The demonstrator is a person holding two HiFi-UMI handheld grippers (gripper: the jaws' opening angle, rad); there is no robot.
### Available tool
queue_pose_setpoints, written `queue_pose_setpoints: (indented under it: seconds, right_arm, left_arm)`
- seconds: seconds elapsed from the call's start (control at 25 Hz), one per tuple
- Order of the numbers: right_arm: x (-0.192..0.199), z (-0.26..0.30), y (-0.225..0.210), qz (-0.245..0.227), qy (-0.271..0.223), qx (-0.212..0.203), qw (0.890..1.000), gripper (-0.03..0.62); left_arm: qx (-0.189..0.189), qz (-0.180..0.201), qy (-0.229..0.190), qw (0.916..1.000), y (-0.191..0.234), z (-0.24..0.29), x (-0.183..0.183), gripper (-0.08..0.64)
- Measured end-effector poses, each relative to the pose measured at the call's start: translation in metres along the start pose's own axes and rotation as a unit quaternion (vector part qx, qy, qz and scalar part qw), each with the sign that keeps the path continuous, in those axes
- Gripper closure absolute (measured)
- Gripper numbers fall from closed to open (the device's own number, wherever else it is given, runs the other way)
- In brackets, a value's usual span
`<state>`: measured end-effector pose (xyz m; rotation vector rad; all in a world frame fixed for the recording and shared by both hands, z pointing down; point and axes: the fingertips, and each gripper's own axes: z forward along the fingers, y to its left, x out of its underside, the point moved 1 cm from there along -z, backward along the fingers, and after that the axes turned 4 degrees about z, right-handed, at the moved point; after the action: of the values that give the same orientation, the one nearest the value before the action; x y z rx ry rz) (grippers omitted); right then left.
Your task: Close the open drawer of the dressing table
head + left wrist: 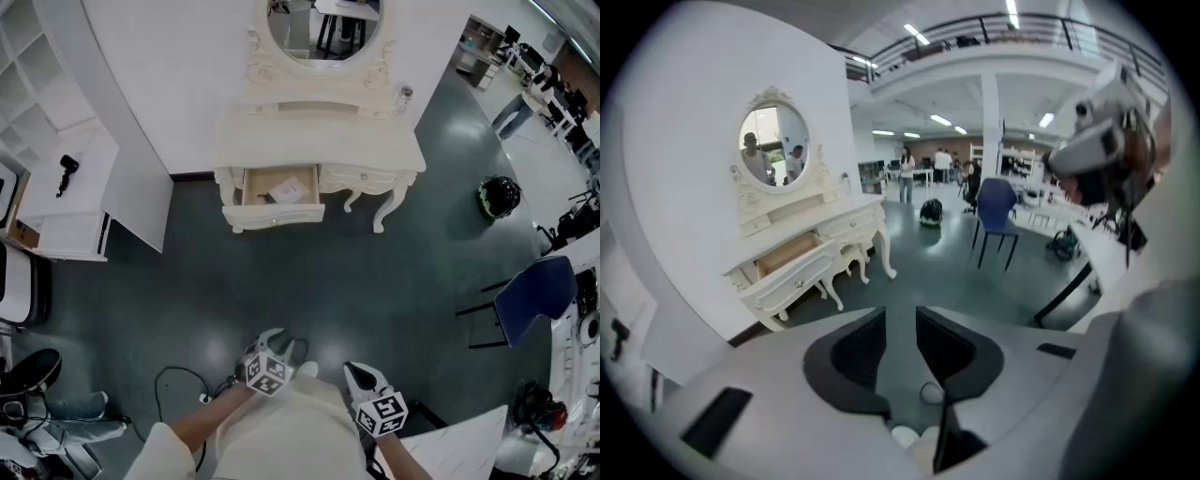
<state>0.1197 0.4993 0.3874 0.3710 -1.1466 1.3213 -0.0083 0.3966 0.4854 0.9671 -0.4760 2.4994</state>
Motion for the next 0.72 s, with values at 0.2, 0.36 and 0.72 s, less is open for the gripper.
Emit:
queue_pose_setpoints:
  seconds: [0.2,0.36,0.72]
  right_arm:
    - [0.022,0.029,0.090,0.003,0.019,0.004,1.000,0.592]
    - [0.011,0.068,0.154,-0.063,0.001,0.003,0.998,0.592]
    - [0.002,0.096,0.153,0.071,-0.114,0.083,0.987,0.583]
  left_arm:
    - [0.049,-0.103,-0.064,0.9914,-0.035,-0.111,-0.012,0.457]
    - [0.016,-0.074,-0.104,0.9917,0.004,-0.161,-0.014,0.482]
    - [0.004,-0.132,-0.100,0.9862,0.028,-0.164,0.030,0.496]
